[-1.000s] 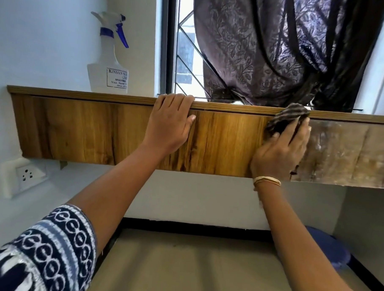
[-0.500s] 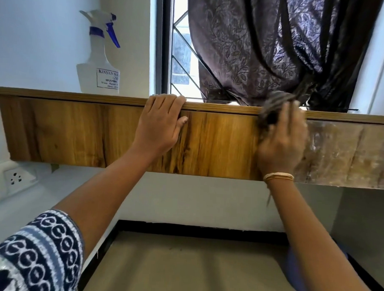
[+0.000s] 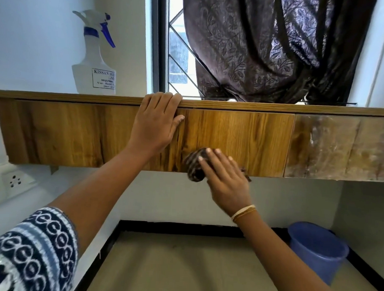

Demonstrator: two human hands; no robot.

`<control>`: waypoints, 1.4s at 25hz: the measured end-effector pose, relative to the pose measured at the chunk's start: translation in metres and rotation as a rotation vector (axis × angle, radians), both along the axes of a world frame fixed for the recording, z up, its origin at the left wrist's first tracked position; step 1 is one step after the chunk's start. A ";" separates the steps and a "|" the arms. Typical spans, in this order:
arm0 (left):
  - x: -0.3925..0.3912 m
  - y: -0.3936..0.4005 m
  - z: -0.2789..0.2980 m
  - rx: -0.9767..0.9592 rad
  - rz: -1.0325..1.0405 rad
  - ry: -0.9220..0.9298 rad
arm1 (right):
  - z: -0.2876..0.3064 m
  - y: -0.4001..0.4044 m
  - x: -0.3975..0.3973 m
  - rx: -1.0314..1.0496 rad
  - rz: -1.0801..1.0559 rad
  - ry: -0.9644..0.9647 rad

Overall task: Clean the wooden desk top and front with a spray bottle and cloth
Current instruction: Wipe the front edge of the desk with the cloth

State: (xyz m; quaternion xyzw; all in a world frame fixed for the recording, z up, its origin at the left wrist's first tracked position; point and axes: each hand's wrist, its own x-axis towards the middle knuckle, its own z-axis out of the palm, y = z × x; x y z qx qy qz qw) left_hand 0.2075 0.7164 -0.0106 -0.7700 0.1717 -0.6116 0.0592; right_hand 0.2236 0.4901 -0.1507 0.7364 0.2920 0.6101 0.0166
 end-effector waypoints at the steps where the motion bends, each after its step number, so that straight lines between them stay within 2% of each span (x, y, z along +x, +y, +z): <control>1: 0.001 0.000 -0.001 -0.001 -0.002 0.001 | 0.000 -0.018 0.002 0.113 -0.027 0.026; 3: 0.002 -0.001 -0.002 0.001 0.008 -0.009 | 0.002 -0.051 0.000 0.478 -0.097 0.057; 5: 0.002 -0.001 -0.001 0.008 0.031 -0.020 | 0.006 -0.048 -0.003 0.879 -0.103 0.071; 6: 0.002 -0.002 -0.001 0.011 0.035 -0.013 | 0.010 -0.033 -0.004 0.974 -0.106 0.089; 7: 0.001 -0.002 0.000 0.012 0.039 -0.006 | 0.013 -0.013 -0.007 0.928 -0.094 0.103; 10: -0.002 -0.002 0.001 0.014 0.040 0.008 | 0.005 0.053 -0.013 0.368 -0.008 0.141; 12: -0.004 -0.002 0.000 0.018 0.038 0.015 | 0.008 0.072 -0.015 0.182 0.003 0.135; 15: -0.005 -0.003 0.001 0.018 0.043 0.021 | 0.030 0.045 -0.013 0.185 0.000 0.103; 17: -0.006 -0.003 0.001 0.013 0.046 0.040 | 0.039 -0.002 -0.003 0.364 -0.044 0.061; 20: -0.005 -0.006 0.000 0.011 0.079 0.038 | 0.049 -0.070 0.006 0.749 -0.085 0.020; 23: -0.005 -0.013 0.001 -0.022 0.108 0.029 | 0.062 -0.067 0.005 0.883 -0.112 0.028; 26: -0.006 -0.014 0.000 -0.041 0.088 0.037 | 0.079 -0.028 0.001 0.726 -0.088 0.027; 29: -0.011 -0.008 0.003 -0.003 0.074 0.082 | 0.082 0.011 -0.002 0.263 -0.020 0.015; 31: -0.017 0.003 0.004 0.065 0.101 0.131 | 0.087 0.005 0.000 -0.049 0.009 -0.037; 32: -0.022 0.013 0.003 0.105 0.140 0.146 | 0.093 -0.007 0.003 -0.078 0.025 -0.088; 33: -0.029 0.027 0.001 0.135 0.179 0.155 | 0.098 -0.020 0.007 -0.006 0.029 -0.136; 35: -0.042 0.064 -0.011 0.150 0.241 0.176 | 0.103 -0.039 0.011 0.387 -0.013 -0.149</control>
